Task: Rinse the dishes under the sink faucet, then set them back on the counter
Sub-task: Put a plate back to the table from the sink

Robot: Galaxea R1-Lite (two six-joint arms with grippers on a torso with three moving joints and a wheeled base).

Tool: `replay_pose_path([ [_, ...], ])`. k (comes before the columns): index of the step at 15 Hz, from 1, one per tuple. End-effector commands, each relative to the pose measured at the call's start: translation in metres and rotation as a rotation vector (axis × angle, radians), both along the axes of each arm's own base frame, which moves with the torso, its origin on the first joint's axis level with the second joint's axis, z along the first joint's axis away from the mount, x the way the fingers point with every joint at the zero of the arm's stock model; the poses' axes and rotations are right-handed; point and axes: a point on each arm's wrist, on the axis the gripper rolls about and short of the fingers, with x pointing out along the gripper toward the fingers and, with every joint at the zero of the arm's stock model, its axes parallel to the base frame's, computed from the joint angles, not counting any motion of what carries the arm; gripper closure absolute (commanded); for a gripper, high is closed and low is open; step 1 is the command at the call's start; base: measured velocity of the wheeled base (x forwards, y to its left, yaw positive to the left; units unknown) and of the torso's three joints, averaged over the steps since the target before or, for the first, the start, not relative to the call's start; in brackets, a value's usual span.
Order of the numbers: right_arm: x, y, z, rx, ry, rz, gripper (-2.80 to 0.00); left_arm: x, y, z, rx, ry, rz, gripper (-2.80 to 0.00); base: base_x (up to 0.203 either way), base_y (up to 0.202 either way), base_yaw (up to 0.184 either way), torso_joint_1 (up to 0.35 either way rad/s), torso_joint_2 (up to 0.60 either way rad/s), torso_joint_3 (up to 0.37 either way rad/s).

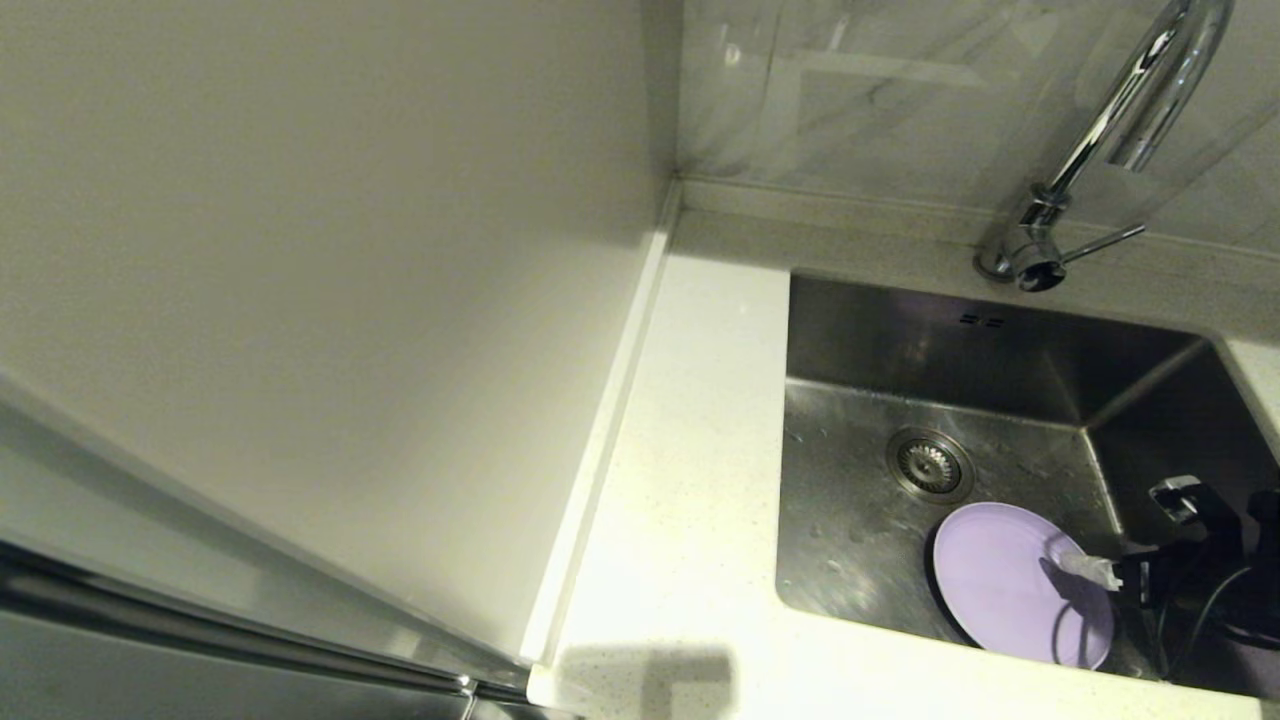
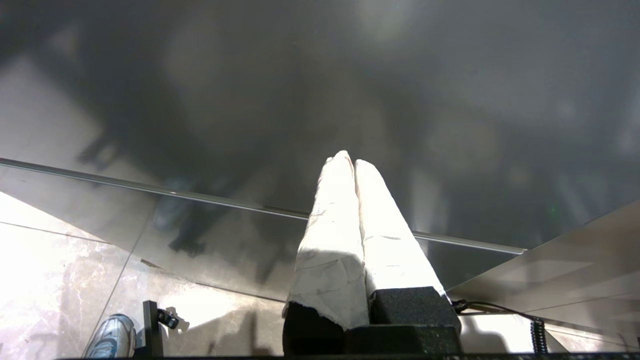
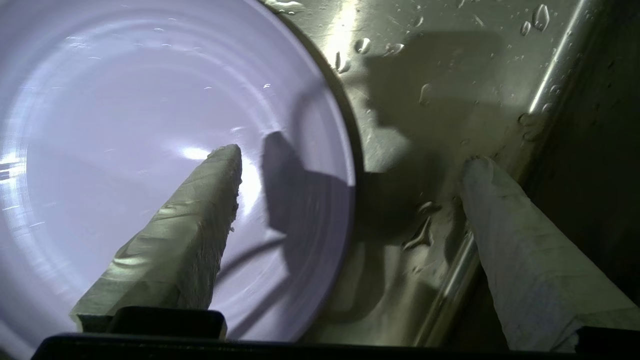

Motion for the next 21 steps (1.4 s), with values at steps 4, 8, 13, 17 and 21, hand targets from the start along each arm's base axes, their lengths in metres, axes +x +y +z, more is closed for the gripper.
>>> replay_pose_path([
  [4,0.013,0.012,-0.012,-0.075,-0.031,0.015,-2.8,0.0,0.0,-0.001,0.0,0.003,0.0,0.0,0.0,0.0,0.0,0.0,0.0,0.0],
  [8,0.019,0.014,-0.022,-0.084,-0.018,0.015,-2.8,0.0,0.0,-0.001,0.0,0.003,0.0,0.0,0.0,0.0,0.0,0.0,0.0,0.0],
  [13,0.02,0.013,-0.028,-0.093,-0.003,0.004,0.0,0.0,0.0,-0.001,0.0,0.003,0.0,0.0,0.0,0.0,0.0,0.0,0.0,0.0],
  [17,0.02,0.012,-0.027,-0.108,0.002,-0.023,0.0,0.0,0.0,-0.001,0.0,0.002,-0.001,0.0,0.0,0.0,0.0,0.0,0.0,0.0],
  [21,0.022,0.008,-0.018,-0.141,-0.038,-0.045,0.0,0.0,0.0,-0.001,0.0,0.003,-0.001,0.0,0.0,0.0,0.0,0.0,0.0,0.0],
])
